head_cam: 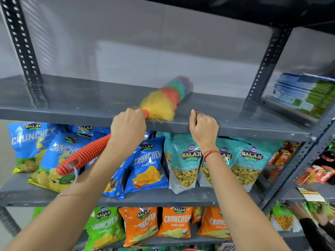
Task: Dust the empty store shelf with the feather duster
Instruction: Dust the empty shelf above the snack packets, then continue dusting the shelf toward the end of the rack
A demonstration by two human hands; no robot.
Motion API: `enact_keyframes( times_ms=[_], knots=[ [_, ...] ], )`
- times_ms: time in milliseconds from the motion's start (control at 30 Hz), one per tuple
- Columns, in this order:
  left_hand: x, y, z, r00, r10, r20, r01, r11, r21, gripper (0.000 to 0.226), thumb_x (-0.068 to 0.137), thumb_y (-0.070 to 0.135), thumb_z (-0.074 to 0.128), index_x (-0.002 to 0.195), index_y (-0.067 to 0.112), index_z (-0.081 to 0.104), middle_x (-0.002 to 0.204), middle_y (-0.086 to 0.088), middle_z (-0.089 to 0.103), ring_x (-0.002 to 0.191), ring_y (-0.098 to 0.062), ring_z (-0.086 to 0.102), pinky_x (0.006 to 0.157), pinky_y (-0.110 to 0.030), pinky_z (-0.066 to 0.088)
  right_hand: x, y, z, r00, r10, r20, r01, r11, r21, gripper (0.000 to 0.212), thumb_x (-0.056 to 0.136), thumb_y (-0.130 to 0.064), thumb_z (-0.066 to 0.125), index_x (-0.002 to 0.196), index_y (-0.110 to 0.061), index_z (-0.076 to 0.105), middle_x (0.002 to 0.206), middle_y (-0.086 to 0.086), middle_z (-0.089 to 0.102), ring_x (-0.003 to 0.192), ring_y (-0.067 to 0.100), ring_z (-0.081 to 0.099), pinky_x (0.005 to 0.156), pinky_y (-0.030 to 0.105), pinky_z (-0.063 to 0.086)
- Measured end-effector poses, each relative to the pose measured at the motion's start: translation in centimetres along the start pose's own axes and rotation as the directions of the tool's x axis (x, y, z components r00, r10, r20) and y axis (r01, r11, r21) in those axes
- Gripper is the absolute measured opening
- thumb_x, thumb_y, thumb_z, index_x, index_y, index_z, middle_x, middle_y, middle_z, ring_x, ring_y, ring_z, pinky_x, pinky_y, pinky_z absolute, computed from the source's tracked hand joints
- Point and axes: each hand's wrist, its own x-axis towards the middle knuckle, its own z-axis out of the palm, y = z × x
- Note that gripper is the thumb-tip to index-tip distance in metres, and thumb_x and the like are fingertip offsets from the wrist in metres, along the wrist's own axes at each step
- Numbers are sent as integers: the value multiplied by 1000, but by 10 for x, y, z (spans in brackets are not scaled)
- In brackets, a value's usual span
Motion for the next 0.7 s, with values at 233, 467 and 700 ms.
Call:
enact_keyframes(
  times_ms=[233,467,700],
  knots=[
    [4,-13,-21,982,-163,97,166,986,-30,27,98,19,44,118,5,58,117,-19,60,109,-41,58,78,-40,44,-1,-1,1,1000,-3,-8,3,1000,-11,52,94,-27,36,54,-6,61,48,9,61,42,25,56,46,23,38],
    [-5,-35,-39,988,-155,17,154,987,35,23,96,12,46,113,9,61,111,-20,62,105,-41,60,81,-40,47,6,-41,8,997,58,-49,-55,997,60,49,96,-26,39,61,-2,62,61,15,68,60,32,63,68,36,52],
    [-2,-106,-46,949,13,316,64,971,-231,41,97,33,47,65,8,52,53,-6,35,52,-22,27,56,-30,33,19,-114,4,988,49,-148,-1,951,308,43,93,-23,43,63,-1,64,67,15,71,62,30,66,62,30,52]
  ],
)
